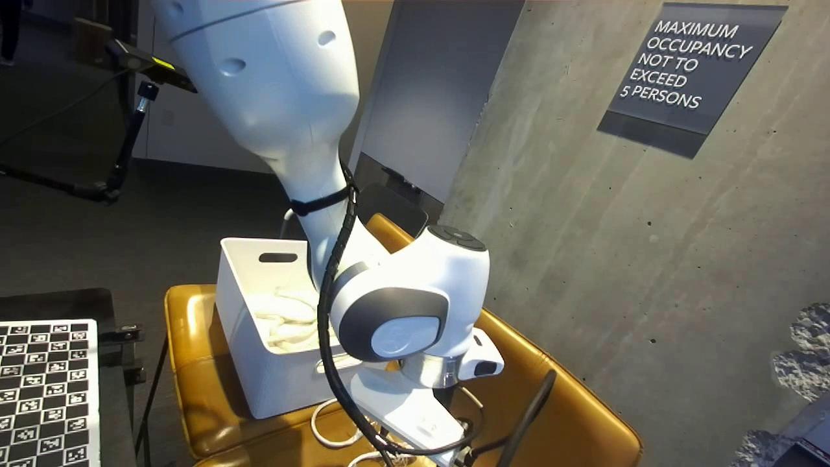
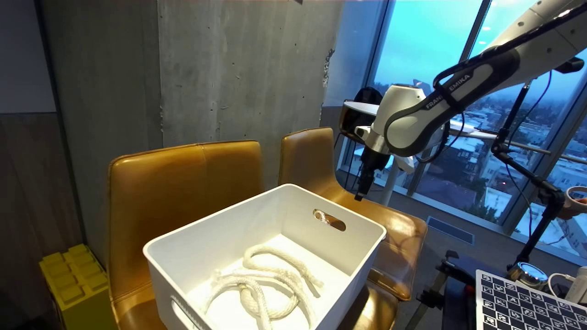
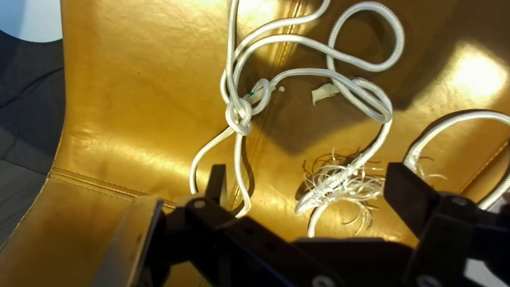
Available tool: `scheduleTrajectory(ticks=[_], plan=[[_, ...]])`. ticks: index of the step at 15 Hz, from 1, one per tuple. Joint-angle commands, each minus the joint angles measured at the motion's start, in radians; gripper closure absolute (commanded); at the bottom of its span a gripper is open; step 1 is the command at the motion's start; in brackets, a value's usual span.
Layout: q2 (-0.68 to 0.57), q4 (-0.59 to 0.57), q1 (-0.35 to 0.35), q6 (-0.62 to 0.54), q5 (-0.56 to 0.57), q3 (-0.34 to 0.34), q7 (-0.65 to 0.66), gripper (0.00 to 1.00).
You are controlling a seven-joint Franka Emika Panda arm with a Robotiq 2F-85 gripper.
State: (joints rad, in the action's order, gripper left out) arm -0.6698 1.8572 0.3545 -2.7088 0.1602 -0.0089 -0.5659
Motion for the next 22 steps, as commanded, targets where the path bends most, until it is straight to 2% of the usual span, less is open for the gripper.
scheduleTrajectory(ticks=[1, 7, 13, 14, 15, 22], plan=[[-0.111, -0.135, 0.015, 0.010, -0.004, -0.004, -0.017, 0.00], [-0.281, -0.326, 0.020, 0.039, 0.001, -0.021, 0.004, 0.00], [-0.397, -0.461, 0.020, 0.092, -0.002, -0.023, 0.012, 0.00], [-0.411, -0.480, 0.020, 0.105, -0.003, -0.023, 0.014, 0.10], [-0.423, -0.497, 0.021, 0.115, -0.003, -0.022, 0.013, 0.26], [-0.467, -0.566, 0.029, 0.164, -0.006, -0.025, 0.009, 0.80]])
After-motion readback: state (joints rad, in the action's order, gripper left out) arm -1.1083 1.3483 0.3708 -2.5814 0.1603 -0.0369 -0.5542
